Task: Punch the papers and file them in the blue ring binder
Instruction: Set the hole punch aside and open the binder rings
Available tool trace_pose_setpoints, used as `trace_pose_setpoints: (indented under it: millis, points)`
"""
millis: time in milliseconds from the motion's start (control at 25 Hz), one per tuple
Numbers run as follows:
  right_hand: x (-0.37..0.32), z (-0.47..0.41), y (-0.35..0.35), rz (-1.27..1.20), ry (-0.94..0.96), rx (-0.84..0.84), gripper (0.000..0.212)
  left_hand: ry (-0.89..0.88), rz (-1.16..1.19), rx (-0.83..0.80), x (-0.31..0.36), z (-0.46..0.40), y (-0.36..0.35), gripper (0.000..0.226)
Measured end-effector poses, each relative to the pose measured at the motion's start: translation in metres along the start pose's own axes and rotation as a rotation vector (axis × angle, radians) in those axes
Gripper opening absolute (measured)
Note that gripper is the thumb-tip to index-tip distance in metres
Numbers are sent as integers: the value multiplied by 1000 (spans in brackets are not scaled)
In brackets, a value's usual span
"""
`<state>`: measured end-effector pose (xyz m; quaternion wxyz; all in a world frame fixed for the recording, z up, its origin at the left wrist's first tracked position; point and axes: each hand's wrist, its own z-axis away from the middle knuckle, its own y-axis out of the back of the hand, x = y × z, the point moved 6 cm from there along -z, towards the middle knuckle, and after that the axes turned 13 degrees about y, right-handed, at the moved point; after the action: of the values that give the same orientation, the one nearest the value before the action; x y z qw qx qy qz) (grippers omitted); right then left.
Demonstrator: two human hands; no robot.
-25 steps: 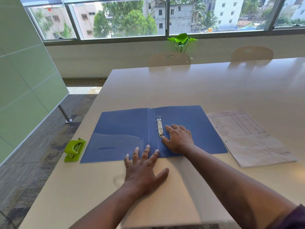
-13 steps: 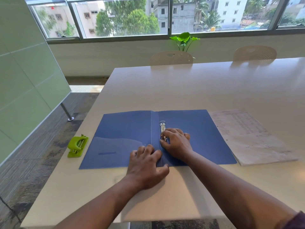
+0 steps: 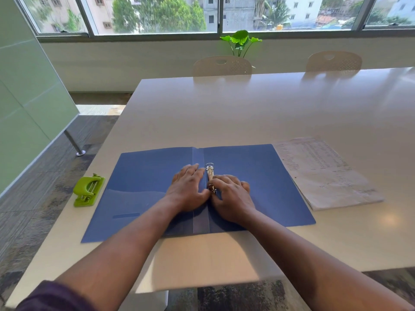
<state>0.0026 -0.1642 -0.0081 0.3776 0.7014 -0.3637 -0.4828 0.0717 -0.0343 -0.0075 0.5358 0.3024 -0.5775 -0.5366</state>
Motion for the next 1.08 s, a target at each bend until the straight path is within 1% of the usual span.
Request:
trace_pose_setpoints:
  millis: [80,200,400,560,680,760,880,960,1080]
  points:
    - [1,3,0,-12,4,-1,26,-36,-30,-14,-1,-1,-3,89]
    - [4,4,3,-57,2,28,17,-60,-24,22,0,1,-2,95]
    - [9,-2,7,-74,30,54,19,-50,4,124,5,0,5,89]
    - [16,-8,14,-59,28,84,16,-60,-32,121,6,-4,0,86]
    - [16,-8,14,-10,28,122,19,-47,-26,106,3,-5,-5,84]
    - [16,-7,12,-12,17,133,23,-36,-13,108,2,-4,-6,83]
    - [21,-8,9,-18,-30,122,43,-27,6,129,2,-4,-6,82]
    - [23,-9,8,-14,-61,99,53,-31,11,143,1,-3,-6,81]
    - [24,-10,7,-25,-78,91,59,-43,16,147,2,-3,-5,80]
